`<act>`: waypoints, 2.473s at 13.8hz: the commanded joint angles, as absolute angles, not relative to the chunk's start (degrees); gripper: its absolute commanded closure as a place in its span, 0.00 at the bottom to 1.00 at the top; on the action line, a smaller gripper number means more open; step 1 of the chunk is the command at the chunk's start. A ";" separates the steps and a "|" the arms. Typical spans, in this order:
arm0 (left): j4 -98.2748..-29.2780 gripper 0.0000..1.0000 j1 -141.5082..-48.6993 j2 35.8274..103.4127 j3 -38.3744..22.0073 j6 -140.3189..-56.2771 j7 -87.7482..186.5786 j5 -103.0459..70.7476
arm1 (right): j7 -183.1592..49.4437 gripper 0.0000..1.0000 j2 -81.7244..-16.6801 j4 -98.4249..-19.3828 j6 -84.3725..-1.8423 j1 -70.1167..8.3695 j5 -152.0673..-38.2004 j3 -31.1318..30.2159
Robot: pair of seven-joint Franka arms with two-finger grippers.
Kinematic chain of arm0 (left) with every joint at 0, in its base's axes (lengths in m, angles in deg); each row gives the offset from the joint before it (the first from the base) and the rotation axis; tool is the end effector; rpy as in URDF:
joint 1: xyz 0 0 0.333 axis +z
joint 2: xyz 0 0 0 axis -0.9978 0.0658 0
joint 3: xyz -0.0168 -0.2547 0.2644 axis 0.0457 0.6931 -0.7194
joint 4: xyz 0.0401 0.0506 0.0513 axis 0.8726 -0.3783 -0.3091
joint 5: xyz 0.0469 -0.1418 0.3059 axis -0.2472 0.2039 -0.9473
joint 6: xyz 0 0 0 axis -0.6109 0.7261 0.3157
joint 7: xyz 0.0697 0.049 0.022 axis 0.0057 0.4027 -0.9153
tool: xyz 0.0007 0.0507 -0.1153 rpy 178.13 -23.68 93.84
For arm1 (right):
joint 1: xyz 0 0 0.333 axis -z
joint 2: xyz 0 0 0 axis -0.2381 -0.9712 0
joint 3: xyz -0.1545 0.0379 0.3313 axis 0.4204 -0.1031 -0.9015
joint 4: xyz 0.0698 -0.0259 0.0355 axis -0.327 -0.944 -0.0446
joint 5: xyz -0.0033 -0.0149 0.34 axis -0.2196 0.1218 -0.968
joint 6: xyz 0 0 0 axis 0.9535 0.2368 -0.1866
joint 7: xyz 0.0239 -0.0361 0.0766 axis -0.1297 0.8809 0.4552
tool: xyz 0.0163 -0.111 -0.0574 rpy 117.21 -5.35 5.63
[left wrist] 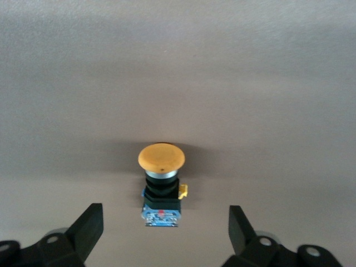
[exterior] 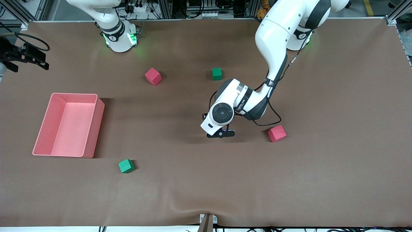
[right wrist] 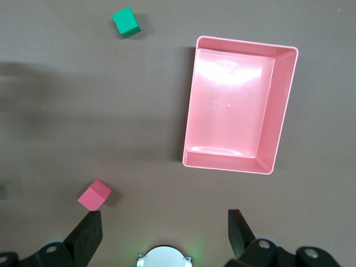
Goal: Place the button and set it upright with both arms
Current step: 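Close the left gripper on the button body and grip it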
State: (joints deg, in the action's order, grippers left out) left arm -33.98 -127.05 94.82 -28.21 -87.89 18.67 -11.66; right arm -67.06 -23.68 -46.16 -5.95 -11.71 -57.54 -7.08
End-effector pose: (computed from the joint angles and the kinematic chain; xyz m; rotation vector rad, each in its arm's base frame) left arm 0.5403 -0.4754 0.2626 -3.1024 -0.0840 0.4844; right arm 0.4642 -0.0087 0.6851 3.1289 0.1048 -0.1605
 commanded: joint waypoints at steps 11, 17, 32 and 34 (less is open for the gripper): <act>-37.72 0.15 -128.86 95.24 -28.88 -92.23 15.61 -13.45 | -68.46 0.00 -23.80 -47.42 -10.17 -12.81 -58.46 -4.85; -37.89 0.18 -129.21 95.06 -28.88 -92.84 15.61 -13.45 | -68.55 0.00 -23.54 -45.93 -10.10 -11.76 -58.55 -4.50; -39.65 0.51 -129.91 95.15 -29.06 -93.37 15.52 -13.63 | -68.46 0.00 -24.68 -45.84 -10.72 -13.60 -58.46 -4.76; -39.47 0.60 -129.82 95.15 -29.06 -93.37 15.70 -13.72 | -68.37 0.00 -24.68 -45.75 -10.81 -13.25 -58.55 -4.76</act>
State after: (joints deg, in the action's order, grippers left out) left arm -39.47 -129.18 95.30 -28.46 -92.67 16.43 -12.56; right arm -67.74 -24.76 -46.29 -10.81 -13.44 -57.99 -4.81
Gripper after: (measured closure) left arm 0.551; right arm 0.000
